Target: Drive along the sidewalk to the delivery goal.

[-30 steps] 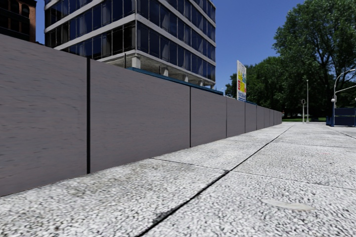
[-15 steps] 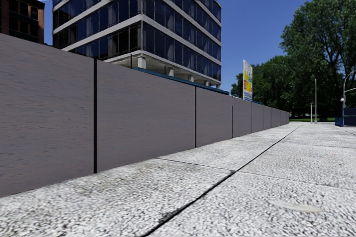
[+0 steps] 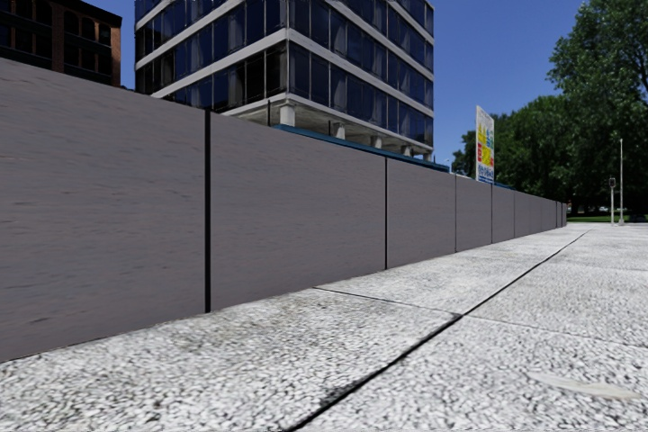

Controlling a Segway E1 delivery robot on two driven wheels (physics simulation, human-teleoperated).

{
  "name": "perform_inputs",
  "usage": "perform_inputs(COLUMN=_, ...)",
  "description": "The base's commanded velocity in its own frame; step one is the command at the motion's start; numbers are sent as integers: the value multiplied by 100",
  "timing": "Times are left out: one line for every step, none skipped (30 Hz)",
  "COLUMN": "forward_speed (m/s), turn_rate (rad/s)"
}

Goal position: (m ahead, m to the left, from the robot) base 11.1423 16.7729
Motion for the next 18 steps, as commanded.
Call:
perform_inputs(forward_speed=0, turn_rate=42)
perform_inputs(forward_speed=0, turn_rate=42)
perform_inputs(forward_speed=0, turn_rate=43)
perform_inputs(forward_speed=0, turn_rate=43)
perform_inputs(forward_speed=0, turn_rate=43)
perform_inputs(forward_speed=0, turn_rate=44)
perform_inputs(forward_speed=0, turn_rate=45)
perform_inputs(forward_speed=0, turn_rate=49)
perform_inputs(forward_speed=0, turn_rate=49)
perform_inputs(forward_speed=0, turn_rate=53)
perform_inputs(forward_speed=0, turn_rate=53)
perform_inputs(forward_speed=0, turn_rate=53)
perform_inputs(forward_speed=0, turn_rate=53)
perform_inputs(forward_speed=0, turn_rate=53)
perform_inputs(forward_speed=0, turn_rate=53)
perform_inputs(forward_speed=0, turn_rate=53)
perform_inputs(forward_speed=0, turn_rate=53)
perform_inputs(forward_speed=0, turn_rate=54)
